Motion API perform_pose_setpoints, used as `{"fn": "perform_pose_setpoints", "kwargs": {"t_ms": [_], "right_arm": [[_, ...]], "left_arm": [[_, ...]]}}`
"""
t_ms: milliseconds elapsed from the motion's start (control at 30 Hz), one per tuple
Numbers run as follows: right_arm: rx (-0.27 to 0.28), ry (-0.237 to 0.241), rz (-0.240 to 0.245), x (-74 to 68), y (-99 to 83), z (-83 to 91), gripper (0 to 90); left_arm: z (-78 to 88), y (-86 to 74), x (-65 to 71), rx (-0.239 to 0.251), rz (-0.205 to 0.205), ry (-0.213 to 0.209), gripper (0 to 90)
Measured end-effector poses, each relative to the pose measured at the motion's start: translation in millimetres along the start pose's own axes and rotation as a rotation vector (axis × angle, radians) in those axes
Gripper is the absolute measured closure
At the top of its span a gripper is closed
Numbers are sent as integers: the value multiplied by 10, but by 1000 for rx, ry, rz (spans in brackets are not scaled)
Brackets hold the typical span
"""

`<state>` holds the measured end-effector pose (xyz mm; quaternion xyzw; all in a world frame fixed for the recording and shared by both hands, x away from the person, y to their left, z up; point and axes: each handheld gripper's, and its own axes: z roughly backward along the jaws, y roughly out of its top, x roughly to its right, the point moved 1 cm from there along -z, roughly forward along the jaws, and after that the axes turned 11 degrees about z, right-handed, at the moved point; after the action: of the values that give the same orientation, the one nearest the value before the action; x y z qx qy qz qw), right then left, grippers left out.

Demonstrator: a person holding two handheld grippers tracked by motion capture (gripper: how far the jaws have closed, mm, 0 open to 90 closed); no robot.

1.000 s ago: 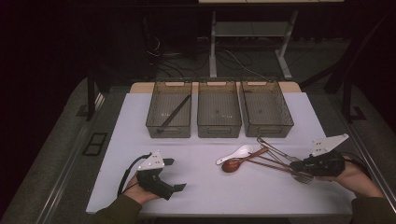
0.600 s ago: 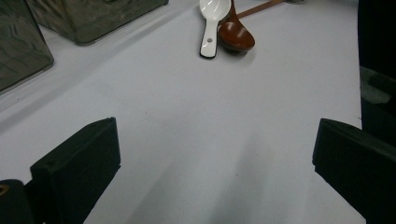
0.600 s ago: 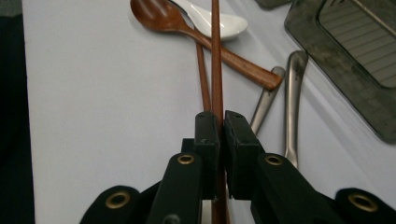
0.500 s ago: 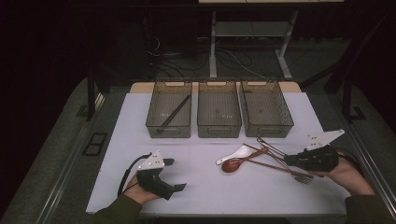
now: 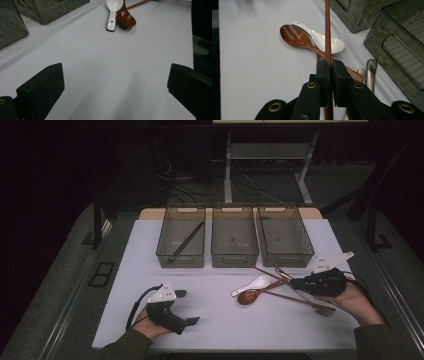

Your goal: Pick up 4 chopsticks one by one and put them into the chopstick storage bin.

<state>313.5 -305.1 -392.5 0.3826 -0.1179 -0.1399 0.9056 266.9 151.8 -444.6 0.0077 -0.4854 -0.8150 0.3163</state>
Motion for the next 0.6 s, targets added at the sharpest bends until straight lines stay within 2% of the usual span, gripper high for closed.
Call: {"fn": "perform_pose_setpoints", "kwargs": {"t_ms": [333, 400, 600], "right_arm": [[45, -40, -26, -32, 250, -145, 844], [56, -43, -44, -34, 292, -164, 844], [42, -57, -78, -58, 407, -261, 844]], "left_arm": [[3, -5, -2, 3, -1, 0, 6], [4, -1, -4, 0, -7, 3, 6], [-3, -2, -5, -4, -10, 2, 6]]}}
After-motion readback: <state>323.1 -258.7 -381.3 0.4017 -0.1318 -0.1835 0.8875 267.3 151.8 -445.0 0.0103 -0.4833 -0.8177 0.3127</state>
